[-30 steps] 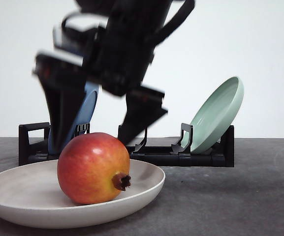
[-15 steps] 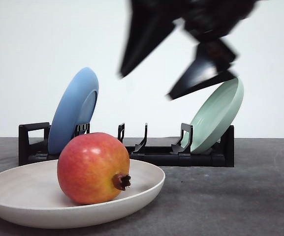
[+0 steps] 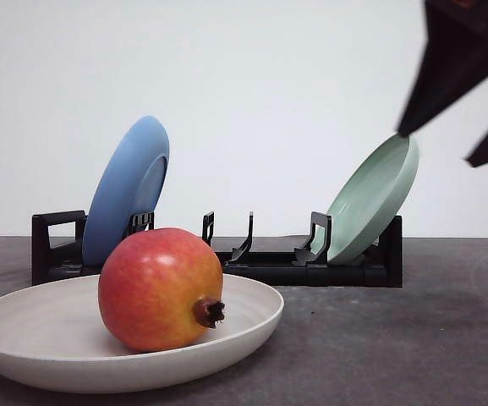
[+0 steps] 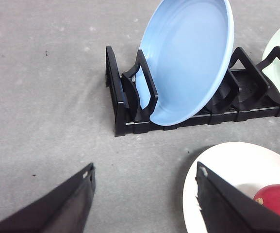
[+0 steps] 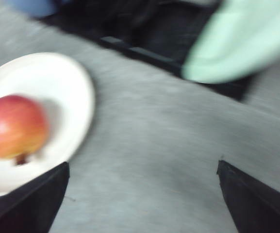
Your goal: Place pomegranate in white plate
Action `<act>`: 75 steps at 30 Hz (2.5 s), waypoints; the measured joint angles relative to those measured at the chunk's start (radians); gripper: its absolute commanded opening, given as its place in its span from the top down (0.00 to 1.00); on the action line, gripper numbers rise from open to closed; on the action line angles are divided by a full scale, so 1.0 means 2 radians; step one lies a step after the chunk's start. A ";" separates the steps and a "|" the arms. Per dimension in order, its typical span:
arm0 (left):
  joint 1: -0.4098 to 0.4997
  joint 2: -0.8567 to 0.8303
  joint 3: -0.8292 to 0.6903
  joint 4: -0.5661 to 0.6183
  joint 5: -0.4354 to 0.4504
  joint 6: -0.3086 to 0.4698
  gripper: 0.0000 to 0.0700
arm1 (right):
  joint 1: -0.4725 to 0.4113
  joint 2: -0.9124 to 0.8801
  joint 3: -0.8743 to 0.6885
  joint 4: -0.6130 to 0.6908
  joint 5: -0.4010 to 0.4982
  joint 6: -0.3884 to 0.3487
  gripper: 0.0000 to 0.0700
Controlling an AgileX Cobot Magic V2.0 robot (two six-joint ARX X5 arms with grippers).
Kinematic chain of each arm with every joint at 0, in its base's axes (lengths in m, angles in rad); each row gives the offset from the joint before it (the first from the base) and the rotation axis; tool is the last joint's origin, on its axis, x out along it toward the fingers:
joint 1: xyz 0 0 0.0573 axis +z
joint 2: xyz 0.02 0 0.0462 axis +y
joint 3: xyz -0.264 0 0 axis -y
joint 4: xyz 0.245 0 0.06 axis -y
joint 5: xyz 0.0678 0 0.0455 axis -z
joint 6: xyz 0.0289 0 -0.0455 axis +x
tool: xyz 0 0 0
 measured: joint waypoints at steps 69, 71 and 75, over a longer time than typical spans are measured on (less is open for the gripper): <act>0.093 -0.270 -0.286 0.184 -0.012 0.014 1.00 | -0.049 -0.002 -0.003 0.033 -0.005 -0.007 0.99; 0.094 -0.270 -0.286 0.184 -0.013 0.014 1.00 | -0.049 -0.002 -0.003 0.036 -0.005 -0.007 0.99; 0.094 -0.270 -0.286 0.184 -0.013 0.014 1.00 | -0.049 -0.002 -0.003 0.045 -0.005 -0.007 0.99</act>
